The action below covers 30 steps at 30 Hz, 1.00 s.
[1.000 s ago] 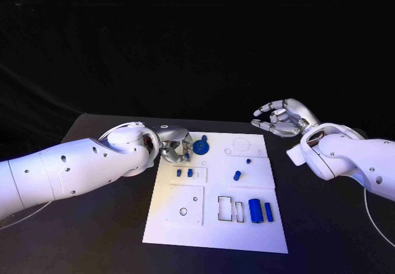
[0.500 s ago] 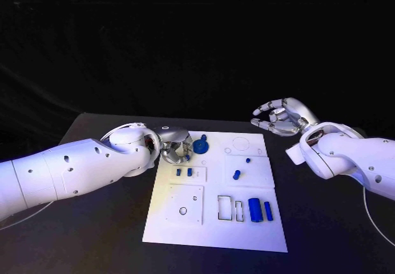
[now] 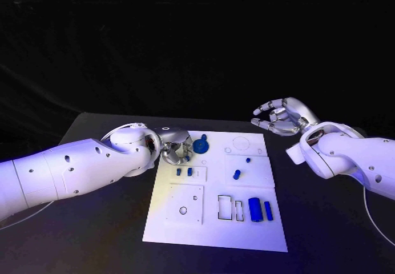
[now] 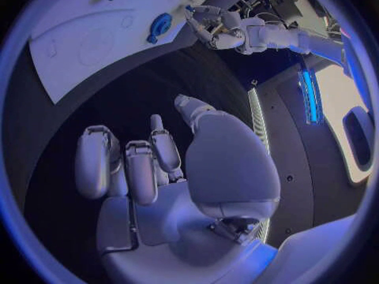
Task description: Assemble the parts on the task board
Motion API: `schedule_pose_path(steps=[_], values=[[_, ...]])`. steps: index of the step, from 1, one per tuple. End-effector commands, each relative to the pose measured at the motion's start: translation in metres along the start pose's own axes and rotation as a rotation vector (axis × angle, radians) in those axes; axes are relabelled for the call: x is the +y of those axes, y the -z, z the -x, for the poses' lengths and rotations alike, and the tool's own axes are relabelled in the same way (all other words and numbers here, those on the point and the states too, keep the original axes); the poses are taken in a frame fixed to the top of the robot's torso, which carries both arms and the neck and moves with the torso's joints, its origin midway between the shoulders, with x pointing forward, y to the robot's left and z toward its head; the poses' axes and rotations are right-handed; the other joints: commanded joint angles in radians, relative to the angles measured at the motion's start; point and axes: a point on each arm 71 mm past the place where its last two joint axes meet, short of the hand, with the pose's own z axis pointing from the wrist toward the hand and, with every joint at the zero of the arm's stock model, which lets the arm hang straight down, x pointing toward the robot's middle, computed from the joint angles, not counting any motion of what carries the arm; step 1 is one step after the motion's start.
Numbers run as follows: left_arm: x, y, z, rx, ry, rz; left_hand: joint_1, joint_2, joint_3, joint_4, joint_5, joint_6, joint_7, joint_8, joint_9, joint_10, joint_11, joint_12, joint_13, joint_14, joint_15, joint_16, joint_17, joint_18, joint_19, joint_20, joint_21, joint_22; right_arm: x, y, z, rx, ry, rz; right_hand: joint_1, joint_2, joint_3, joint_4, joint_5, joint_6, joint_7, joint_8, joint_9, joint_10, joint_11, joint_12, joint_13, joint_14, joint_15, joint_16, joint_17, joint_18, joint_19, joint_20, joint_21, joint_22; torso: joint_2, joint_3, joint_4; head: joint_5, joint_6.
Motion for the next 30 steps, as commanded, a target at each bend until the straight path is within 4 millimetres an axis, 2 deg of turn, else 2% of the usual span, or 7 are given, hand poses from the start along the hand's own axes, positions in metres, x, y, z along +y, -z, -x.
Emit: schedule_pose_path(steps=[1,14,17,21,30], values=[[-0.0013,-0.0006,-0.0018,0.023,0.004,-0.001,-0.01,0.0,-0.004,0.0,-0.005,0.009,0.0,-0.004,0.0,0.006,-0.001,-0.003,-0.001,0.002,0.001,0.001,-0.001,-0.012,0.0,-0.003,0.0,-0.001,0.001,-0.0001,-0.0008,0.005,0.004,0.012,-0.009,0.005,0.004,0.004,0.005,0.001,-0.003,0.005,-0.001,-0.002,0.002,0.001,0.0,0.063,-0.009,-0.005,0.076,0.006,-0.009,0.0,-0.004,0.069,0.0,0.0,-0.0002,0.0,-0.001],[-0.002,-0.0014,-0.0037,0.028,0.007,-0.007,-0.01,0.001,-0.004,-0.001,-0.006,0.015,-0.001,-0.003,0.0,0.009,-0.001,-0.006,-0.001,0.002,0.0,0.001,0.0,-0.012,-0.001,-0.004,-0.001,-0.002,0.0011,-0.0002,-0.001,0.005,0.004,0.013,-0.008,0.006,0.005,0.004,0.005,0.001,-0.003,0.005,-0.002,-0.003,0.002,-0.001,-0.002,0.063,-0.009,-0.005,0.076,0.007,-0.009,0.0,-0.006,0.069,0.0,0.0,-0.0005,-0.001,-0.001],[-0.0023,-0.0017,-0.0045,0.029,0.011,-0.009,-0.015,-0.005,-0.007,-0.001,-0.006,0.011,0.0,-0.009,-0.002,0.007,0.0,-0.015,-0.003,0.003,0.001,0.003,0.007,-0.01,-0.007,-0.004,-0.007,-0.01,0.0011,-0.0003,-0.0009,0.004,0.004,0.013,-0.008,0.006,0.005,0.004,0.005,0.001,-0.003,0.005,-0.002,-0.003,0.002,-0.001,-0.002,0.063,-0.009,-0.005,0.076,0.007,-0.009,0.0,-0.006,0.069,0.0,0.0,-0.0007,-0.001,-0.001],[-0.0018,-0.0017,-0.0048,0.026,0.014,-0.009,-0.039,-0.03,-0.018,0.008,-0.004,-0.022,0.01,-0.037,-0.012,-0.015,0.013,-0.052,-0.015,-0.006,0.011,-0.001,-0.006,-0.006,-0.022,0.002,-0.023,-0.031,0.001,-0.0003,-0.0008,0.004,0.005,0.013,-0.008,0.006,0.005,0.004,0.005,0.001,-0.003,0.005,-0.002,-0.003,0.002,-0.001,-0.002,0.063,-0.009,-0.005,0.076,0.007,-0.009,0.0,-0.006,0.069,0.0,0.0002,-0.0005,-0.001,-0.001],[-0.0001,-0.001,-0.005,0.024,0.018,-0.003,-0.048,-0.039,-0.021,0.014,-0.003,-0.035,0.017,-0.052,-0.019,-0.028,0.022,-0.081,-0.026,-0.016,0.019,-0.004,-0.021,-0.003,-0.031,0.007,-0.034,-0.045,0.0009,-0.0002,-0.0007,0.004,0.005,0.013,-0.008,0.006,0.005,0.004,0.005,0.001,-0.003,0.005,-0.002,-0.003,0.002,-0.001,-0.002,0.063,-0.009,-0.005,0.076,0.007,-0.009,0.0,-0.006,0.069,0.0,0.0003,-0.0002,-0.002,0.0]])
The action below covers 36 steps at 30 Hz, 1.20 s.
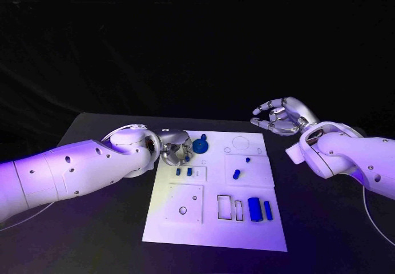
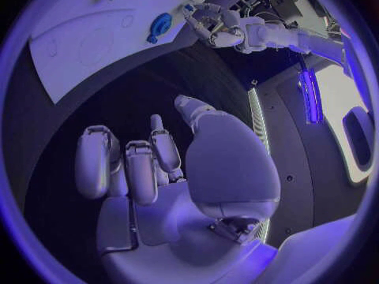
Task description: Assemble the parts on the task board
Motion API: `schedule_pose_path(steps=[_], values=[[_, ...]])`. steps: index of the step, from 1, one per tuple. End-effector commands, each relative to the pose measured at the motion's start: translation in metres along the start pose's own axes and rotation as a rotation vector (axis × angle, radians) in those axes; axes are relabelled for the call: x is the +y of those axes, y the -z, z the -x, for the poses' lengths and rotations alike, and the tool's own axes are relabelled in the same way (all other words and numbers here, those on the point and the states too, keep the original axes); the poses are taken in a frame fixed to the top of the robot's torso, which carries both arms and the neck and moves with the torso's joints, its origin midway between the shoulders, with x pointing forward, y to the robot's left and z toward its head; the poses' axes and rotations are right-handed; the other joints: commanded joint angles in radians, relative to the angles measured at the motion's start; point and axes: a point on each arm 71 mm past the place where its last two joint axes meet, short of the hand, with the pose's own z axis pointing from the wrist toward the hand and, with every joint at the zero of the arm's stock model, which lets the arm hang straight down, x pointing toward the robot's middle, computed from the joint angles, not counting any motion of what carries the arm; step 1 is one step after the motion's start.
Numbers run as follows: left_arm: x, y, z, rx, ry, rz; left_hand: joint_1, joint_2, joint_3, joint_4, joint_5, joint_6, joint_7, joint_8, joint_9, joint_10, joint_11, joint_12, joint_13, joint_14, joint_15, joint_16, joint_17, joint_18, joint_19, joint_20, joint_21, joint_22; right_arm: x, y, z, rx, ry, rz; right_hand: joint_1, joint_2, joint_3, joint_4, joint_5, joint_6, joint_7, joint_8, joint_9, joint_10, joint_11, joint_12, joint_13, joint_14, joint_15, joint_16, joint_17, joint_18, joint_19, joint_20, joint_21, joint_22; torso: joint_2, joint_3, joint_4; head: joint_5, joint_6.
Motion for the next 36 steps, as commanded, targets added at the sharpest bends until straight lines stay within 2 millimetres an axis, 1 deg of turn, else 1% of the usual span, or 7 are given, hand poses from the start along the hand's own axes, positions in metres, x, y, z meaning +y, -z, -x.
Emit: schedule_pose_path(steps=[1,16,22,24,30,33,36], values=[[-0.001,0.0,-0.001,0.009,0.01,-0.006,-0.012,-0.003,-0.002,0.005,-0.003,-0.008,-0.002,-0.005,-0.002,-0.006,0.0,-0.007,-0.003,-0.002,0.005,-0.004,-0.002,-0.003,-0.008,0.002,-0.003,-0.002,0.001,0.0,-0.001,0.004,0.004,0.012,-0.008,0.006,0.002,0.002,0.005,0.001,-0.003,0.005,-0.001,-0.003,0.002,-0.001,-0.002,0.063,-0.009,-0.005,0.077,0.007,-0.009,0.0,-0.006,0.069,0.0,-0.0004,0.0,0.0,0.001],[0.005,0.005,0.001,-0.018,0.012,0.006,-0.011,-0.021,-0.007,0.005,0.0,-0.041,0.018,-0.039,-0.02,-0.056,0.022,-0.061,-0.023,-0.028,0.023,-0.015,-0.05,0.005,-0.036,0.013,-0.034,-0.043,0.0,0.0,0.001,0.003,0.006,0.006,-0.008,0.004,0.002,0.001,0.004,-0.001,-0.003,0.005,-0.002,-0.011,0.002,-0.009,-0.011,0.061,-0.009,-0.009,0.068,0.009,-0.014,0.0,-0.015,0.063,0.0,-0.001,-0.0002,0.0,0.002],[0.007,0.009,0.005,-0.053,0.016,0.002,-0.002,-0.02,-0.028,0.001,0.001,-0.083,0.025,-0.07,-0.037,-0.098,0.031,-0.087,-0.036,-0.068,0.032,-0.039,-0.126,0.02,-0.081,0.02,-0.082,-0.11,-0.003,0.0,0.001,0.017,0.013,-0.005,-0.001,0.002,0.012,0.002,0.002,-0.013,-0.003,0.008,-0.006,-0.185,0.0,-0.238,-0.246,0.051,-0.011,-0.03,0.033,0.012,-0.023,-0.001,-0.037,0.052,0.0,-0.0013,0.0005,-0.002,0.003],[0.008,0.011,0.007,-0.077,0.022,-0.002,0.003,-0.017,-0.035,0.0,0.003,-0.094,0.026,-0.078,-0.041,-0.106,0.032,-0.09,-0.039,-0.075,0.032,-0.043,-0.138,0.021,-0.087,0.021,-0.089,-0.118,-0.004,0.001,0.0,0.038,0.03,-0.009,0.012,0.0,0.035,-0.002,-0.008,-0.016,-0.003,0.012,-0.008,-0.313,-0.001,-0.465,-0.462,0.039,-0.013,-0.057,-0.014,0.018,-0.037,-0.003,-0.065,0.035,-0.001,-0.0013,0.0005,-0.002,0.004],[0.02,0.025,0.021,-0.218,0.148,-0.001,0.011,-0.005,-0.045,0.003,0.004,-0.076,0.035,-0.072,-0.043,-0.112,0.04,-0.088,-0.043,-0.105,0.037,-0.065,-0.205,0.029,-0.111,0.025,-0.12,-0.159,-0.01,0.005,-0.006,0.177,0.142,-0.022,0.072,-0.021,0.154,-0.044,-0.036,0.015,0.004,-0.002,-0.024,-0.349,0.008,-0.748,-0.679,0.036,-0.009,-0.083,-0.053,0.021,-0.04,-0.005,-0.087,0.026,-0.001,-0.0009,-0.0001,-0.004,0.006],[0.027,0.031,0.026,-0.271,0.258,0.009,0.014,0.004,-0.043,0.011,0.005,-0.048,0.039,-0.06,-0.042,-0.111,0.042,-0.084,-0.047,-0.157,0.039,-0.107,-0.307,0.047,-0.168,0.026,-0.185,-0.248,-0.011,0.007,-0.009,0.228,0.201,-0.019,0.088,-0.029,0.192,-0.066,-0.053,0.045,0.005,-0.001,-0.027,-0.362,0.015,-0.847,-0.76,0.04,-0.004,-0.079,-0.046,0.017,-0.028,0.0,-0.069,0.041,-0.002,-0.0001,0.0001,-0.011,0.008],[0.042,0.043,0.034,-0.36,0.564,0.022,0.009,0.013,-0.033,0.022,0.004,-0.035,0.032,-0.054,-0.043,-0.074,0.034,-0.061,-0.043,-0.143,0.033,-0.103,-0.3,0.046,-0.156,0.023,-0.181,-0.24,-0.012,0.012,-0.015,0.312,0.345,0.006,0.083,-0.042,0.228,-0.102,-0.07,0.073,0.002,-0.02,-0.039,-0.298,0.018,-0.983,-0.896,0.043,0.001,-0.072,-0.037,0.013,-0.016,0.006,-0.049,0.06,-0.002,0.0007,0.0001,-0.034,0.009]])
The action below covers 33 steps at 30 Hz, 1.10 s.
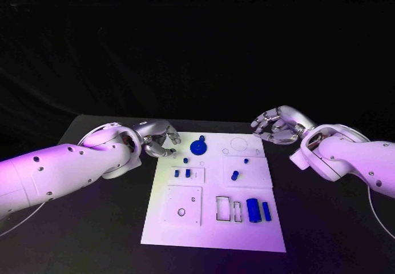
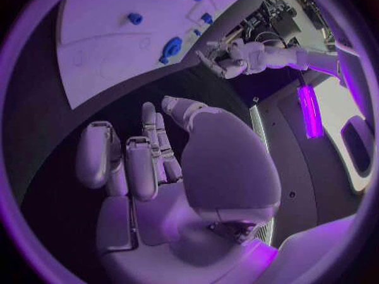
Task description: Assemble the parts on the task board
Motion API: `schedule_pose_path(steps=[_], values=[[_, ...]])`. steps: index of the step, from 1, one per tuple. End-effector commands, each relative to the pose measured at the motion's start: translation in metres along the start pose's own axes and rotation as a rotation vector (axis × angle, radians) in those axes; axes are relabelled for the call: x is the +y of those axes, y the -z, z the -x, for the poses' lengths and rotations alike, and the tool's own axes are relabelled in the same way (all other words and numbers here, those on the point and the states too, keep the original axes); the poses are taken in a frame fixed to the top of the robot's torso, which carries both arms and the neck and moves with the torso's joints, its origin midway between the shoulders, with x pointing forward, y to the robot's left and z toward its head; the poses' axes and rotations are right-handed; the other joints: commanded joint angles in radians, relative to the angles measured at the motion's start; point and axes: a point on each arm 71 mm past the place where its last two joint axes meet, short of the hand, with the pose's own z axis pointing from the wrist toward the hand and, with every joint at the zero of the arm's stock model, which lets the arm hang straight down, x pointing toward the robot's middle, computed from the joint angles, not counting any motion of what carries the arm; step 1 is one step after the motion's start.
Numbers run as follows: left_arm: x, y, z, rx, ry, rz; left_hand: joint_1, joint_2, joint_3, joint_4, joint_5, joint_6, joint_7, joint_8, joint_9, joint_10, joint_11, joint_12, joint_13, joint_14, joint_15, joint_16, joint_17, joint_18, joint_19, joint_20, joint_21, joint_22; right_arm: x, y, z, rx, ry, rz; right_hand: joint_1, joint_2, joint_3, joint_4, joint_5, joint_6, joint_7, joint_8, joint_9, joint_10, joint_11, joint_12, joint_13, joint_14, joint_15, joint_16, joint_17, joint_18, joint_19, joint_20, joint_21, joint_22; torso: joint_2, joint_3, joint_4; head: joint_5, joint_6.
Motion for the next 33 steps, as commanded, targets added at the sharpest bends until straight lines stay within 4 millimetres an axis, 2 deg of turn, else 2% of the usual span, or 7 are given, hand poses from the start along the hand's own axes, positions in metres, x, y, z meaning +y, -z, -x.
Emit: schedule_pose_path(steps=[1,2,4,6,11,21,33], values=[[0.008,0.008,0.017,-0.173,0.476,0.009,-0.001,0.014,0.008,0.01,0.004,0.013,-0.005,0.009,0.0,0.025,-0.005,0.016,0.003,-0.019,-0.008,-0.02,-0.056,0.015,-0.021,-0.006,-0.032,-0.045,0.001,0.005,-0.017,0.187,0.258,0.023,0.0,-0.012,0.014,-0.021,-0.007,0.022,-0.004,-0.007,-0.004,0.026,0.001,-0.067,-0.066,0.041,0.006,0.008,0.006,-0.004,0.014,0.0,0.017,0.064,0.0,0.001,0.0,-0.028,0.005],[0.01,0.009,0.018,-0.183,0.534,0.014,0.002,0.017,0.014,0.01,0.003,0.018,-0.007,0.012,0.0,0.027,-0.006,0.019,0.002,-0.062,-0.011,-0.056,-0.132,0.028,-0.064,-0.009,-0.081,-0.108,0.001,0.006,-0.019,0.195,0.284,0.028,-0.004,-0.014,0.015,-0.026,-0.01,0.027,-0.004,-0.01,-0.006,0.037,-0.001,-0.083,-0.085,0.042,0.005,0.01,0.007,-0.004,0.015,-0.001,0.019,0.067,0.001,0.001,-0.0001,-0.03,0.006],[0.014,0.012,0.019,-0.206,0.71,0.025,-0.001,0.024,0.017,0.014,0.001,0.029,-0.012,0.021,0.001,0.048,-0.014,0.035,0.005,-0.107,-0.017,-0.102,-0.206,0.032,-0.086,-0.014,-0.115,-0.139,0.001,0.008,-0.024,0.217,0.362,0.041,-0.006,-0.014,0.015,-0.032,-0.013,0.036,-0.008,-0.01,-0.006,0.046,-0.002,-0.098,-0.102,0.042,0.005,0.01,0.007,-0.006,0.018,-0.001,0.025,0.072,0.002,0.0003,0.0001,-0.041,0.008],[0.017,0.016,0.019,-0.225,0.87,0.031,-0.001,0.027,0.017,0.014,0.001,0.033,-0.013,0.024,0.002,0.055,-0.016,0.04,0.006,-0.109,-0.018,-0.107,-0.21,0.032,-0.087,-0.016,-0.119,-0.142,0.002,0.009,-0.03,0.227,0.44,0.052,-0.01,-0.016,0.013,-0.036,-0.016,0.043,-0.01,-0.01,-0.006,0.053,-0.002,-0.11,-0.116,0.042,0.004,0.011,0.007,-0.007,0.021,-0.001,0.03,0.076,0.002,-0.0006,0.0011,-0.047,0.008],[0.015,0.021,0.018,-0.248,1.046,0.014,-0.011,0.037,-0.007,0.017,0.0,0.059,-0.03,0.047,0.009,0.11,-0.038,0.087,0.024,-0.118,-0.033,-0.133,-0.231,0.032,-0.09,-0.028,-0.152,-0.164,0.005,0.012,-0.041,0.221,0.551,0.07,-0.024,-0.024,0.008,-0.036,-0.019,0.051,-0.011,-0.013,-0.008,0.059,-0.002,-0.13,-0.136,0.041,0.004,0.01,0.005,-0.008,0.023,-0.001,0.033,0.08,0.002,-0.0009,0.0019,-0.063,0.005],[0.012,0.025,0.019,-0.281,1.138,-0.006,-0.007,0.041,-0.014,0.013,0.001,0.069,-0.036,0.056,0.011,0.129,-0.046,0.105,0.031,-0.117,-0.04,-0.14,-0.238,0.032,-0.085,-0.035,-0.163,-0.172,0.015,0.012,-0.054,0.191,0.629,0.103,-0.037,-0.038,0.001,-0.038,-0.02,0.048,-0.001,-0.025,-0.013,0.059,0.006,-0.156,-0.163,0.043,0.01,0.014,0.011,-0.016,0.041,0.003,0.065,0.101,0.003,-0.0018,0.0002,-0.069,0.001],[0.016,0.029,0.021,-0.304,1.155,0.008,-0.008,0.039,-0.019,0.012,0.0,0.063,-0.034,0.053,0.01,0.127,-0.045,0.107,0.033,-0.116,-0.04,-0.141,-0.24,0.031,-0.083,-0.036,-0.166,-0.175,0.021,0.01,-0.068,0.219,0.644,0.122,-0.032,-0.03,0.007,-0.045,-0.019,0.062,-0.002,-0.025,-0.014,0.079,0.005,-0.163,-0.179,0.045,0.01,0.019,0.018,-0.021,0.055,0.004,0.091,0.119,0.002,-0.0017,0.001,-0.071,-0.005]])
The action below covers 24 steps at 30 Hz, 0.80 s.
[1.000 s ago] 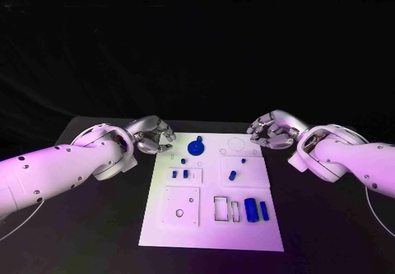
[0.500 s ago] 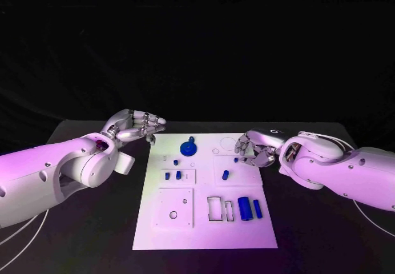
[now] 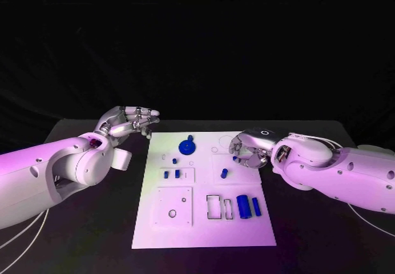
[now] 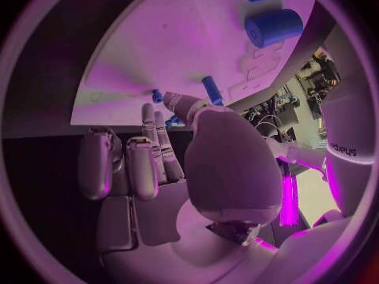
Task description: Assemble the parts on the task board
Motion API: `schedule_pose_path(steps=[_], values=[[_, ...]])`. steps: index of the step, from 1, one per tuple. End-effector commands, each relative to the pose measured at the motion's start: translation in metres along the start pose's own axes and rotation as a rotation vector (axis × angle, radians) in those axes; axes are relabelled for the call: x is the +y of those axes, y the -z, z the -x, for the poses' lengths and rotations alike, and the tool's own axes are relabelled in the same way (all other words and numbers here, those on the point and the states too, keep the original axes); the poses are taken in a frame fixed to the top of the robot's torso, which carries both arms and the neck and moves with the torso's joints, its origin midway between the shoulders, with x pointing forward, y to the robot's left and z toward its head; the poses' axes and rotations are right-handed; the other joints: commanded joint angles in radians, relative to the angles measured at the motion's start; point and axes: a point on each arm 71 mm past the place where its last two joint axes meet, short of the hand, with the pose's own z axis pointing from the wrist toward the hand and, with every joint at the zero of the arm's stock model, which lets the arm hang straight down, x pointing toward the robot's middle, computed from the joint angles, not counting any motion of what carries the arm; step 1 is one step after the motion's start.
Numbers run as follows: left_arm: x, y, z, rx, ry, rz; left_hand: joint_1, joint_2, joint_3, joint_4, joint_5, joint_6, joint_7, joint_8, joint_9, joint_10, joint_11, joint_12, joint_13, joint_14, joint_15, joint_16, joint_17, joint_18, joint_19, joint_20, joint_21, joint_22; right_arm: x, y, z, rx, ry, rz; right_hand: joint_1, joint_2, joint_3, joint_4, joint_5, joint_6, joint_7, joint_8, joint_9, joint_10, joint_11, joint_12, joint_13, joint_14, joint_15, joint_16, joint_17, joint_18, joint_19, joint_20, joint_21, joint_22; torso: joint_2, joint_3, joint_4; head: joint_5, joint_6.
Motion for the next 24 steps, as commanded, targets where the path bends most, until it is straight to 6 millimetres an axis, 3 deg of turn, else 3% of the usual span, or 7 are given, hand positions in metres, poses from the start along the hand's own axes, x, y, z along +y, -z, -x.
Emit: schedule_pose_path(steps=[1,9,12,24], values=[[-0.002,0.0,0.001,-0.014,0.032,-0.017,0.001,0.008,-0.006,0.0,0.001,-0.002,0.001,0.001,-0.001,0.001,0.002,0.006,0.002,0.001,-0.004,-0.004,-0.002,0.007,0.004,-0.008,-0.006,-0.002,0.002,-0.001,-0.003,0.015,0.041,-0.003,-0.001,0.007,0.003,-0.007,-0.001,0.014,-0.003,-0.003,-0.001,0.018,-0.004,-0.007,-0.007,0.046,0.002,0.006,0.002,-0.022,0.013,-0.002,0.015,0.123,0.0,0.0001,0.0,0.002,-0.002],[-0.002,0.0,0.001,-0.016,0.032,-0.008,0.001,0.01,-0.007,0.0,0.001,-0.005,0.003,-0.001,-0.001,-0.002,0.003,0.006,0.002,0.002,-0.003,-0.004,-0.003,0.007,0.005,-0.008,-0.007,-0.004,0.003,-0.004,-0.009,0.034,0.06,-0.003,0.003,0.014,0.008,-0.012,-0.002,0.028,-0.008,-0.001,0.0,0.035,-0.009,-0.009,-0.014,0.047,-0.001,0.007,0.001,-0.025,0.021,-0.004,0.029,0.132,-0.001,0.0014,-0.0002,0.006,-0.005],[-0.001,0.001,0.001,-0.015,0.033,-0.005,0.003,0.013,-0.005,-0.001,0.002,-0.006,0.004,-0.001,-0.002,-0.003,0.003,0.007,0.003,0.003,-0.003,-0.004,-0.004,0.007,0.007,-0.008,-0.008,-0.005,0.004,-0.005,-0.011,0.038,0.071,-0.003,0.006,0.019,0.016,-0.018,-0.028,0.035,-0.011,-0.002,0.0,0.046,-0.011,-0.014,-0.023,0.046,-0.004,0.007,-0.001,-0.026,0.022,-0.007,0.033,0.136,-0.001,0.0017,-0.0008,0.006,-0.007],[-0.001,0.001,0.003,-0.018,0.033,0.007,0.004,0.013,-0.006,-0.002,0.002,-0.009,0.005,-0.002,-0.003,-0.007,0.005,0.007,0.003,0.003,-0.003,-0.004,-0.004,0.007,0.009,-0.008,-0.009,-0.006,0.007,-0.007,-0.018,0.052,0.101,-0.001,0.018,0.036,0.037,-0.033,-0.049,0.067,-0.022,0.007,0.003,0.078,-0.022,-0.017,-0.033,0.047,-0.012,0.008,0.0,-0.03,0.031,-0.013,0.051,0.149,-0.001,0.0017,-0.0005,0.007,-0.012]])
